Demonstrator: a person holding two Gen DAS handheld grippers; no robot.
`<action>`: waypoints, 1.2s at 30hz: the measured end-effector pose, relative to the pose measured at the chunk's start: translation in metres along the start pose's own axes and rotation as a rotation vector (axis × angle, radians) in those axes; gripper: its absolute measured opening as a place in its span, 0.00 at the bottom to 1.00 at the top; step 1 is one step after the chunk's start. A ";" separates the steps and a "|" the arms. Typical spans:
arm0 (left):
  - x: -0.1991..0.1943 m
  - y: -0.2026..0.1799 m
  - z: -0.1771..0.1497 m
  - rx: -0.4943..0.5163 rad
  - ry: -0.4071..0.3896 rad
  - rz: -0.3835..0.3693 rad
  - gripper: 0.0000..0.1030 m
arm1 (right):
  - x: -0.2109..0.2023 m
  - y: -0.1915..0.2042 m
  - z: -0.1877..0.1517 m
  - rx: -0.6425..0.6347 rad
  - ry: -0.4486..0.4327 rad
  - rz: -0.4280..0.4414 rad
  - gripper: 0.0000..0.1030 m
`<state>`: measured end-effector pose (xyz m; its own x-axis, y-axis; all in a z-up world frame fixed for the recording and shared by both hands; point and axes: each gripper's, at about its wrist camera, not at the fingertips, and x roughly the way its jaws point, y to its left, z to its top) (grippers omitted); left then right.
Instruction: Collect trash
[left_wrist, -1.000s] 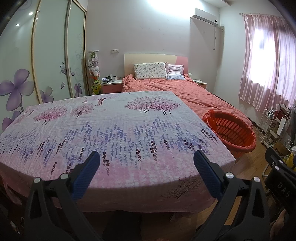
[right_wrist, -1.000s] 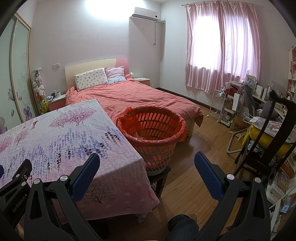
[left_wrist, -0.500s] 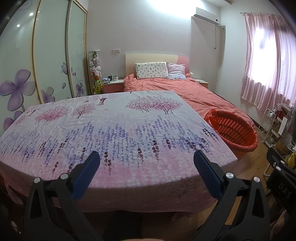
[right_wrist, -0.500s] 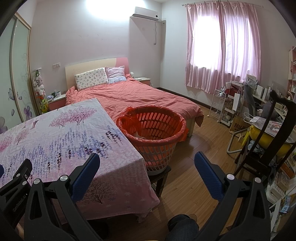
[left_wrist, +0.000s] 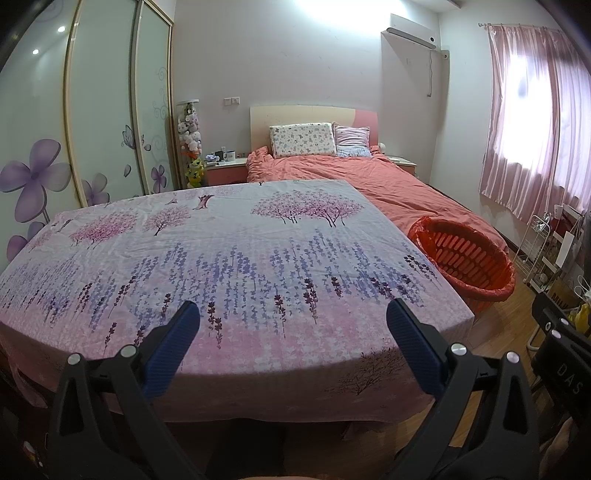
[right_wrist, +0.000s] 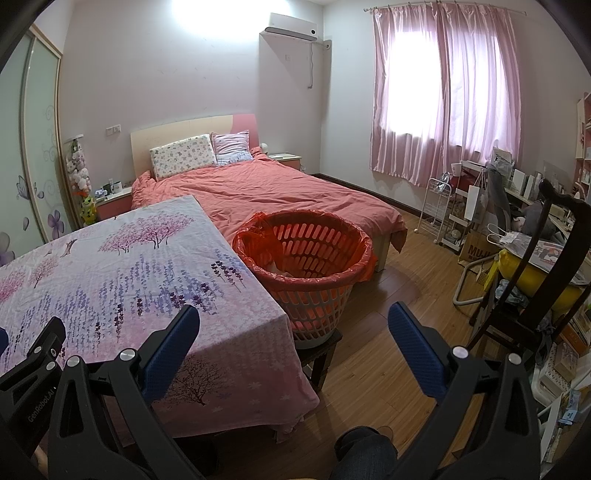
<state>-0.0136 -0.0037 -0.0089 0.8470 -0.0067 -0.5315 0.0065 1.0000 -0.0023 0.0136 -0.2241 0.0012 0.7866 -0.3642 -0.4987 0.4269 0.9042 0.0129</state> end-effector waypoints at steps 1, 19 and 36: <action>0.000 0.000 0.000 0.000 0.000 0.001 0.96 | 0.000 0.000 0.000 0.000 0.000 0.000 0.98; 0.000 0.000 -0.001 0.003 0.000 0.001 0.96 | -0.001 0.001 -0.002 0.001 0.001 0.003 0.98; 0.001 0.001 -0.002 0.005 0.000 0.008 0.96 | -0.001 0.002 -0.001 0.000 0.002 0.003 0.98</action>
<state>-0.0138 -0.0029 -0.0107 0.8469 0.0017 -0.5317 0.0020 1.0000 0.0064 0.0130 -0.2215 0.0006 0.7869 -0.3615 -0.5001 0.4250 0.9051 0.0145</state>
